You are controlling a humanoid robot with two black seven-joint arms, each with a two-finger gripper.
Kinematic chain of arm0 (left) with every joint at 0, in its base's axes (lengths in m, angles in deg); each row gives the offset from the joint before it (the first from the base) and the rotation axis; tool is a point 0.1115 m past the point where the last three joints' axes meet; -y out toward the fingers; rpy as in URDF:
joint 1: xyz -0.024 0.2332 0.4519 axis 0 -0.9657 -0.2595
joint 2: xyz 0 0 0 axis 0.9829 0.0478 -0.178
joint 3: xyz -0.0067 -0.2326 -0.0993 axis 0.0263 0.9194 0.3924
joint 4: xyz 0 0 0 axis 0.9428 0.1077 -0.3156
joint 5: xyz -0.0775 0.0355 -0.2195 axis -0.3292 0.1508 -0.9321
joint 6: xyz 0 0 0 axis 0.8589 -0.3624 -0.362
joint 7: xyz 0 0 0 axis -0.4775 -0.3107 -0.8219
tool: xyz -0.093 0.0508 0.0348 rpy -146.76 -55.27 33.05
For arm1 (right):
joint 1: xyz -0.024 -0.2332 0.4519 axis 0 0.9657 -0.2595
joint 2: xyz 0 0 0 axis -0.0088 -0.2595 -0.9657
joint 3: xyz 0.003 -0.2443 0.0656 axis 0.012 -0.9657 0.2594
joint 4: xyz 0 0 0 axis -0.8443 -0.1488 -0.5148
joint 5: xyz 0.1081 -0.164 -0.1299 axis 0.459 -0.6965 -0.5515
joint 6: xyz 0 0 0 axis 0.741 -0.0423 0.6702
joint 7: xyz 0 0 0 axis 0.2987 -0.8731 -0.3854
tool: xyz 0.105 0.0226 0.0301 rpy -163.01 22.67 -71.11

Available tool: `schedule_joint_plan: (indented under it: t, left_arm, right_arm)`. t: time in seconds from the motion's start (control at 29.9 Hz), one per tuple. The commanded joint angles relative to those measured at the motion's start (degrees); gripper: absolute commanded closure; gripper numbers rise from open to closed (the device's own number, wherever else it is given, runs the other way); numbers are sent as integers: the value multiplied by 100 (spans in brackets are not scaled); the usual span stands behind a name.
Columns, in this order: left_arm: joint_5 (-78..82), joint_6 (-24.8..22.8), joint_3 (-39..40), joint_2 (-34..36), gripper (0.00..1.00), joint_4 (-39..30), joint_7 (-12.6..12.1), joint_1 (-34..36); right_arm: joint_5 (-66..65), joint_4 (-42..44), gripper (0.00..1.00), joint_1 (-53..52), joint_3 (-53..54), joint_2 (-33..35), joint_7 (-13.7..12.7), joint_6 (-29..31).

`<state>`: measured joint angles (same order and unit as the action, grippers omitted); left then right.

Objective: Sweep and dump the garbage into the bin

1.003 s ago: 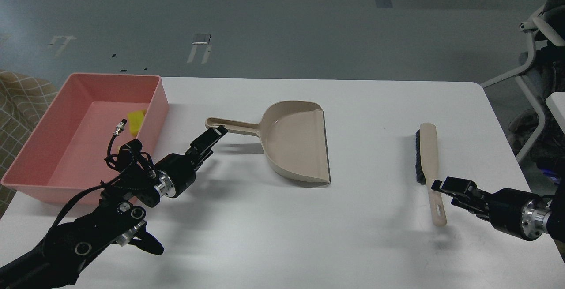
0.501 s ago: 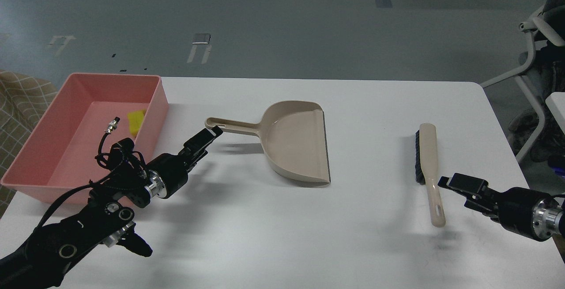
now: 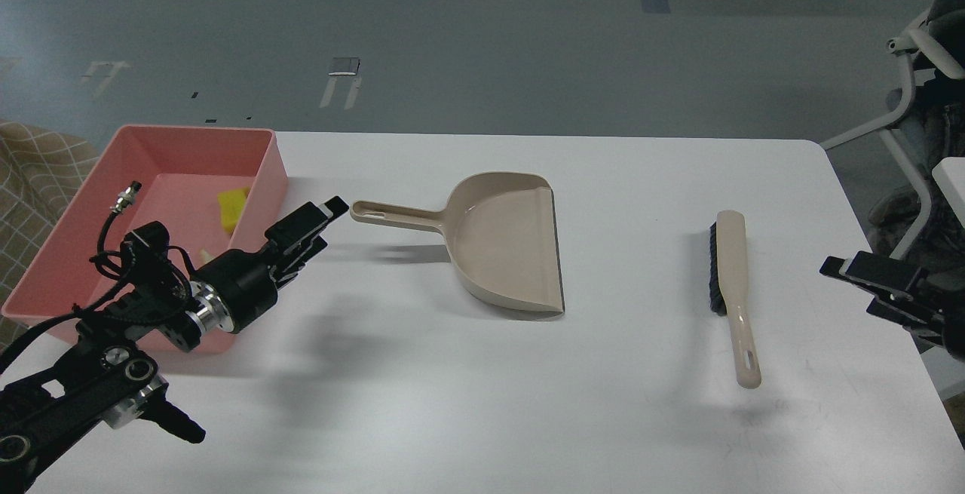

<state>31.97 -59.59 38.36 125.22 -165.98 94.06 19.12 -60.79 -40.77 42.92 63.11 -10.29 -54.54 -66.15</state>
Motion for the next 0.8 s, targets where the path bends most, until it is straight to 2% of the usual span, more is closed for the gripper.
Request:
schedule_joint_plan:
  t: [0.0, 0.13, 0.27, 0.33, 0.47, 0.53, 0.6, 0.67, 0.77]
  left_arm:
    - [-417, -118, 571, 16, 2, -125, -7, 160]
    - [-918, -487, 1187, -19, 2, -108, -69, 564]
    - [-1262, -532, 1338, -19, 2, 50, -87, 1153]
    - [-1429, -532, 1338, -71, 2, 470, -87, 1670]
    - [-1509, -585, 1286, -528, 2, 1104, -78, 2409]
    - [-1509, -637, 1241, -879, 2, 1569, -78, 2849]
    - [-1517, -786, 1233, -1387, 2, 2279, -78, 3349]
    - [-1517, -901, 1233, -1670, 2, 2641, -69, 3596]
    - [-1613, -1181, 1294, -2240, 2, 3545, -8, 4123]
  right_arm:
    - [26, 59, 1, -1, 601, 262, 229, -54]
    - [612, 208, 1, -27, 1286, 289, 344, -107]
    - [1458, 586, 1, -45, 2034, 140, 361, -125]
    - [2001, 1059, 1, -62, 2561, -315, 388, -160]
    - [2565, 1912, 1, -211, 2897, -747, 432, -257]
    - [2943, 2457, 1, -509, 2941, -1124, 554, -239]
    - [3364, 3097, 1, -887, 2923, -1782, 809, -239]
    - [3524, 3407, 1, -1011, 2923, -2056, 880, -239]
    - [3744, 4039, 1, -1326, 2923, -2775, 924, -222]
